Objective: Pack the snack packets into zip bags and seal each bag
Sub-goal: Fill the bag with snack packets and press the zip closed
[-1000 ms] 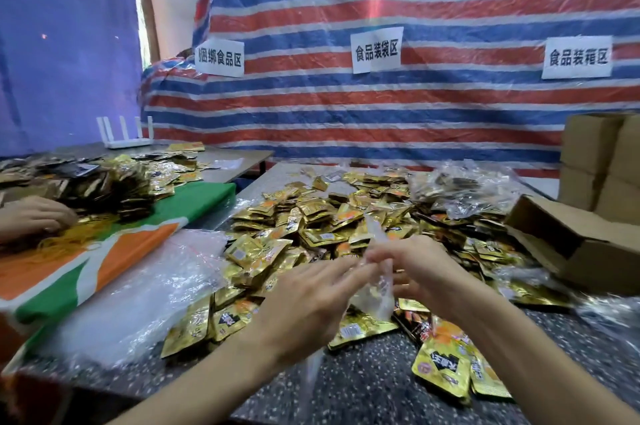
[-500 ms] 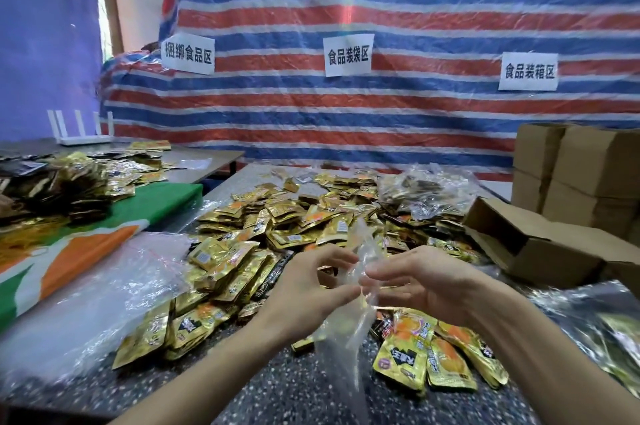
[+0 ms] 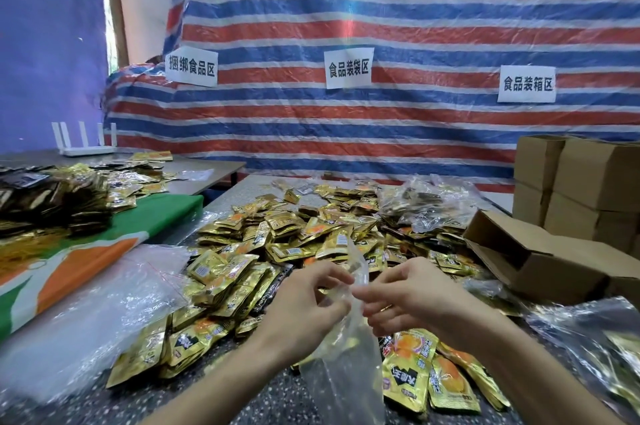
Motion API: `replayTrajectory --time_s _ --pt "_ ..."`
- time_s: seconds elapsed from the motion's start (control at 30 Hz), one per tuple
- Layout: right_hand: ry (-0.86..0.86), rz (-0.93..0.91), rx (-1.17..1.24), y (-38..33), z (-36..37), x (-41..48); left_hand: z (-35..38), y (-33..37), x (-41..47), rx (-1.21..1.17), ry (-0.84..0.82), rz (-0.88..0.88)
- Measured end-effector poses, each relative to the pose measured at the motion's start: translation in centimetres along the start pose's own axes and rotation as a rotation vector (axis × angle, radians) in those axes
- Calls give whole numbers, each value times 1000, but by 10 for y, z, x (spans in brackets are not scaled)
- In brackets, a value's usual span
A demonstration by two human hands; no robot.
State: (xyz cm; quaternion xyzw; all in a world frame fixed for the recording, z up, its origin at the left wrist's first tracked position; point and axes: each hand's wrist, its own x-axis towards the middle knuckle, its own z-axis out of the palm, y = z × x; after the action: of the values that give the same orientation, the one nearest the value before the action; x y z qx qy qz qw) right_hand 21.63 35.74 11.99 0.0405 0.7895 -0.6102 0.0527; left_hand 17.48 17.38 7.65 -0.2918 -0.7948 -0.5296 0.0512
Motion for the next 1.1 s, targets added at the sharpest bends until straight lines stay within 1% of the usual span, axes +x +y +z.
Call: replayTrajectory --time_s 0.07,0.13,0.23,0.3,0.37,0.43,0.47,0.5,0.57,0.67,0.77,0.83,0.9,1.0,1.1 --pt "4 12 -48 1 0 -1 -1 -1 0 -2 4 -18" --pt "-30 50 -49 2 -1 -2 -3 -1 0 -26 -18 -49" --pt "-113 121 25 1 -2 -3 -4 1 -1 -11 -73 -73" --pt "-160 134 95 0 -3 -4 -4 4 -2 12 -95 -70" --pt "-146 115 144 -1 -5 -4 -5 6 -2 51 -72 -73" --pt "-101 83 144 0 -6 -4 -7 9 -1 99 7 -64" --pt "-82 62 119 0 -6 -4 -7 11 -1 42 17 -72" --pt "-68 40 93 0 -4 -4 -7 14 -1 -70 -17 -91" --pt "-61 14 78 0 0 -4 -7 17 -1 -295 -148 -145" --pt "-80 30 112 -1 6 -3 -6 16 -1 -401 -227 -192" --pt "-74 60 148 -1 5 -2 -10 13 2 -537 -265 -334" --pt "-32 77 162 0 1 -1 -15 9 5 -573 -203 -455" --pt "75 67 118 1 -4 0 -21 3 7 -522 -79 -530" --pt "247 12 -44 4 -11 1 -29 -10 9 -358 85 -546" --pt "350 -31 -205 7 -13 4 -34 -17 10 -186 159 -513"
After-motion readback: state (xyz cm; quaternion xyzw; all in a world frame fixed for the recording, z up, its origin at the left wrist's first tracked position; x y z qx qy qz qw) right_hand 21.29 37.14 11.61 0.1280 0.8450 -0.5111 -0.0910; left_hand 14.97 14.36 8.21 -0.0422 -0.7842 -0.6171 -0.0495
